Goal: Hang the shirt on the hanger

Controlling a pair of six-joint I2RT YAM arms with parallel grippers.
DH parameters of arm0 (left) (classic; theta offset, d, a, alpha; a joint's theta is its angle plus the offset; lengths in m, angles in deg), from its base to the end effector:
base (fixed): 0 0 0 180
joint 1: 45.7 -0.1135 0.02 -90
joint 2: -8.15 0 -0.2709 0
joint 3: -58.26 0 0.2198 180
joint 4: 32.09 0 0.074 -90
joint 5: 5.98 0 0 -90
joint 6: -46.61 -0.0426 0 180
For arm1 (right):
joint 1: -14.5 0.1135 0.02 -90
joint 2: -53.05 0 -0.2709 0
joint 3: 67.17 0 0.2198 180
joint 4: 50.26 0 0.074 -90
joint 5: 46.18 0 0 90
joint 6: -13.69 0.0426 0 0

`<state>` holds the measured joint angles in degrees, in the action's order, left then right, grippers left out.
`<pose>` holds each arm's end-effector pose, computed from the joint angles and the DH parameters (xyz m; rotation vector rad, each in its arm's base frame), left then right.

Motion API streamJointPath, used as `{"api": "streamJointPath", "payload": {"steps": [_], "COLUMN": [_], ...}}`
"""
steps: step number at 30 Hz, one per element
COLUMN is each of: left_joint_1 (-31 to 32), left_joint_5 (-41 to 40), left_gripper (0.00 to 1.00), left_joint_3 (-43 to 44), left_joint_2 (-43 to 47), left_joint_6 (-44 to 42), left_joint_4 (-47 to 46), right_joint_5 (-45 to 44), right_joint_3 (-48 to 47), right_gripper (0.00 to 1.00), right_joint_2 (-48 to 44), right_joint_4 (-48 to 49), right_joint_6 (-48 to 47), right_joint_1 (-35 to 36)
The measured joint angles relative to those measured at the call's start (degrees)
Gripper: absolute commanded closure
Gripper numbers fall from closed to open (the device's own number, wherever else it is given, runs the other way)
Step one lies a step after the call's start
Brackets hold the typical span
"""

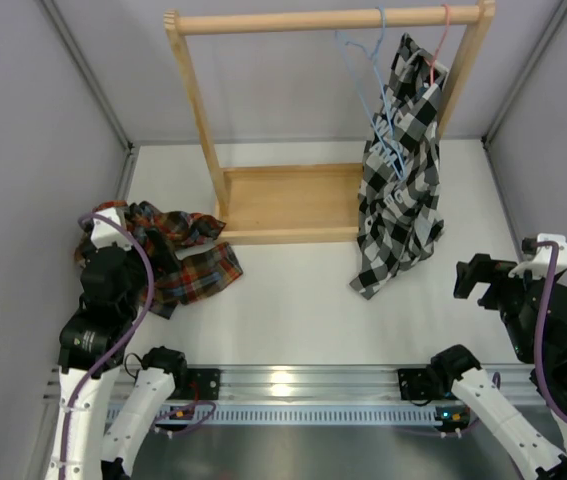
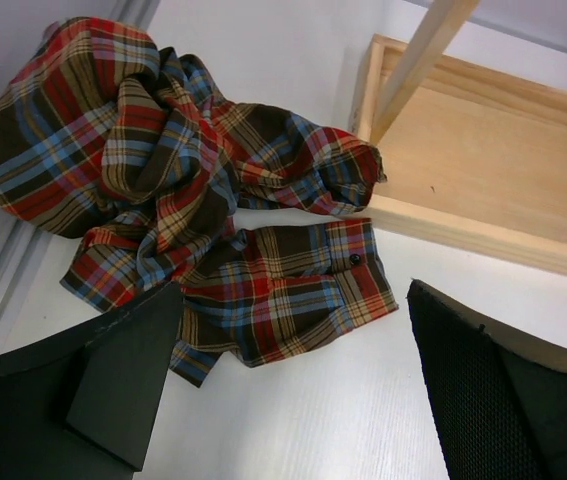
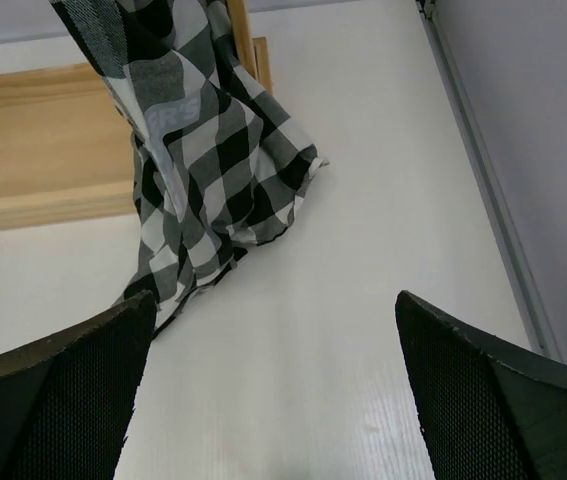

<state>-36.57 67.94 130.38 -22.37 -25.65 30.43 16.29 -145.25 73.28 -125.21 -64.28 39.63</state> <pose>0.0595 0.0024 0.3560 -0.3289 1.8929 -0.0431 -0.0010 -0.0222 0.3604 0.1186 1.8308 0.0057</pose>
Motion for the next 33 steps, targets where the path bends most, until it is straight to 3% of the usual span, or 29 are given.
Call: {"api": "streamJointPath", "payload": {"steps": [14,17,22,28,31,33], "left_joint_1": [0.0,0.0,-1.3,-3.8,-6.7,-8.0], "left_joint_5": [-16.5,-20.0,-25.5,-28.3,-28.9,-29.0], "left_gripper": [0.02,0.02,0.02,0.02,0.11,0.34], "left_joint_3": [-0.5,-2.2,-5.9,-7.4,-8.0,-9.2], "left_joint_2": [-2.2,-8.1,-26.4,-41.1,-45.8,-48.0], "left_joint_6": [11.5,17.7,29.0,34.0,36.0,36.6], "left_joint_4": [-0.1,-1.4,-3.2,-8.8,-12.3,-14.6], "right_joint_5": [5.2,10.2,19.6,26.6,28.1,28.7], "right_joint_3": [0.7,0.7,3.6,8.1,9.1,9.7], "right_gripper": [0.01,0.0,0.0,0.0,0.0,0.0], "right_joint_2": [-2.3,-2.9,-4.8,-4.9,-5.0,-5.2], "right_joint_4": [1.1,2.6,9.0,12.2,12.9,13.5], "right_joint_6": [-0.3,0.5,2.6,3.3,3.2,3.2], "right_joint_1": [0.0,0.0,0.0,0.1,0.1,0.1]}}
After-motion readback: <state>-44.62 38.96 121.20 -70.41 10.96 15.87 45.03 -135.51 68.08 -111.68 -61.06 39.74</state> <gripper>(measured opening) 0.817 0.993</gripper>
